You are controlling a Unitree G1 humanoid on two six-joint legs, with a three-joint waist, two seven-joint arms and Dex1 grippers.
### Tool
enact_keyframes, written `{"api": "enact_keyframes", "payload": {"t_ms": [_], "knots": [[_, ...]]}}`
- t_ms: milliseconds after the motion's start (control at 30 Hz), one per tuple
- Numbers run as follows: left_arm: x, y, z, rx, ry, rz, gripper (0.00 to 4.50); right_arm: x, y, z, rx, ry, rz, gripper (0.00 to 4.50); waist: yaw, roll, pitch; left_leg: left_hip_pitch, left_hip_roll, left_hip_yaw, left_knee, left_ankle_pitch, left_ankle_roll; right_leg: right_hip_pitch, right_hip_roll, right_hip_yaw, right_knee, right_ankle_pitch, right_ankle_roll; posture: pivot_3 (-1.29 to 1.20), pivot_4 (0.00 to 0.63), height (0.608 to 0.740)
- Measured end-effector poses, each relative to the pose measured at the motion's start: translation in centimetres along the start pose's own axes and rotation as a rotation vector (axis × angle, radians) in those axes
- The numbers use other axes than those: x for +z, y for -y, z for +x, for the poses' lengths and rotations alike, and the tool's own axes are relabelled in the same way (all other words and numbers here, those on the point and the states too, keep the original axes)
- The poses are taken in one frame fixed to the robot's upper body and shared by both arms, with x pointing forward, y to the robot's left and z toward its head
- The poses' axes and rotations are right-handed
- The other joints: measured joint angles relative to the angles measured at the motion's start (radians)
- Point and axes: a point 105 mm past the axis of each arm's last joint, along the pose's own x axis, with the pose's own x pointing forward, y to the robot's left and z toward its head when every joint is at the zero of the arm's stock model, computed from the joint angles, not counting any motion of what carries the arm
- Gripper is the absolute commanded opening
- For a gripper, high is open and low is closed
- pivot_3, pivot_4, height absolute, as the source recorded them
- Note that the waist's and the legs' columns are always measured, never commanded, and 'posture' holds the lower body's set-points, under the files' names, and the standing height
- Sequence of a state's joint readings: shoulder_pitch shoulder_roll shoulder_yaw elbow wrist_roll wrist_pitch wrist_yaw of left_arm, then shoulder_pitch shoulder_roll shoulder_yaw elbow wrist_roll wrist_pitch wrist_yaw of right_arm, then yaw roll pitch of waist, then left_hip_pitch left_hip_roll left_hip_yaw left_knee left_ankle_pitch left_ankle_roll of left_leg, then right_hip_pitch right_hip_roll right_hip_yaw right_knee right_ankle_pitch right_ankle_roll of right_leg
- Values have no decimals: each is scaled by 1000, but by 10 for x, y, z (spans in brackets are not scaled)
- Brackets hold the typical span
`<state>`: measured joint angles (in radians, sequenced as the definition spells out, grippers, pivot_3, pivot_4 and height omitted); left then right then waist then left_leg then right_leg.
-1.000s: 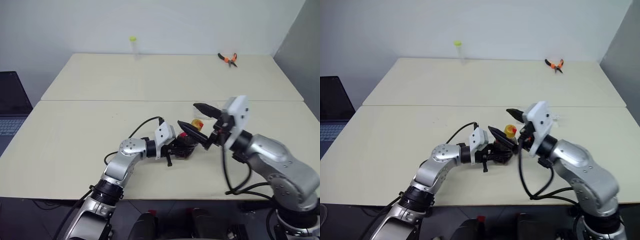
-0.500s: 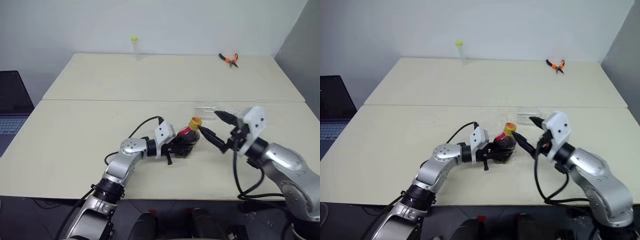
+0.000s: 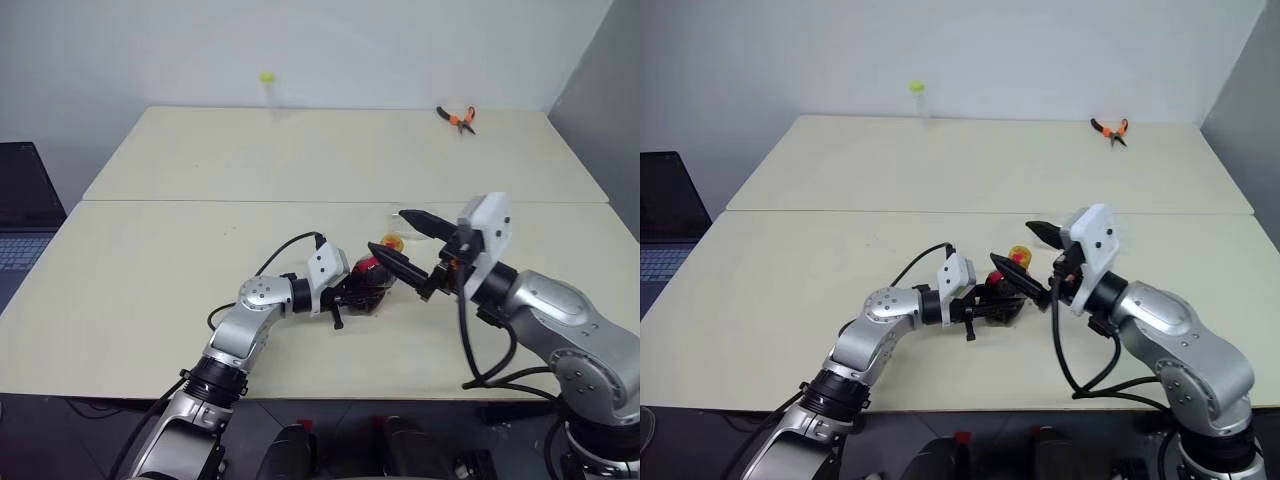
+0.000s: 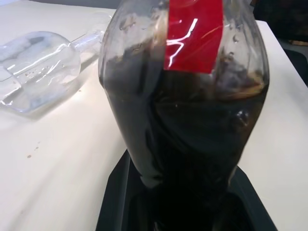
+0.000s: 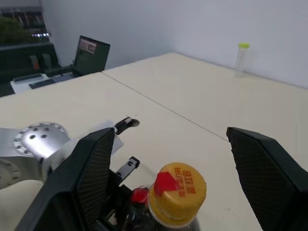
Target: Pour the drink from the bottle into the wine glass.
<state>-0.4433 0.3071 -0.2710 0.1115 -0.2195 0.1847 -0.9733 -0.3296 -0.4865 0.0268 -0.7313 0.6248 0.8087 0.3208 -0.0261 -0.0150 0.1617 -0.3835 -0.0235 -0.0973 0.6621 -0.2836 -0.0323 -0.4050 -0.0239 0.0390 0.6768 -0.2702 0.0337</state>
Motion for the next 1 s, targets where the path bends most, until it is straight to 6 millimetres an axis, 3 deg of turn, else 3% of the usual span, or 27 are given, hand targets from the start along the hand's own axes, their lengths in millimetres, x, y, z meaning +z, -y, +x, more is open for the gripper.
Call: {"api": "enact_keyframes", "payload": {"t_ms": [267,500,667,1000], "knots": [[0,0,1,0,0,0,719,-15,16,-6,-78,-50,-36,3963,-1,0,0,0,0,0,0,0,0,0,0,0,0,0,0,0,150,740],[0,1,1,-2,0,0,719,-20,16,-29,-40,-66,48,3963,-1,0,0,0,0,0,0,0,0,0,0,0,0,0,0,0,150,740],[0,1,1,-3,1,0,719,-13,3,-39,55,-53,143,3963,-3,0,0,0,1,0,0,0,0,0,1,0,1,0,0,0,150,740],[0,1,2,-5,5,4,719,-18,6,-23,18,-64,219,3963,-3,0,0,0,0,0,0,0,0,0,1,0,1,0,0,0,150,740]]}}
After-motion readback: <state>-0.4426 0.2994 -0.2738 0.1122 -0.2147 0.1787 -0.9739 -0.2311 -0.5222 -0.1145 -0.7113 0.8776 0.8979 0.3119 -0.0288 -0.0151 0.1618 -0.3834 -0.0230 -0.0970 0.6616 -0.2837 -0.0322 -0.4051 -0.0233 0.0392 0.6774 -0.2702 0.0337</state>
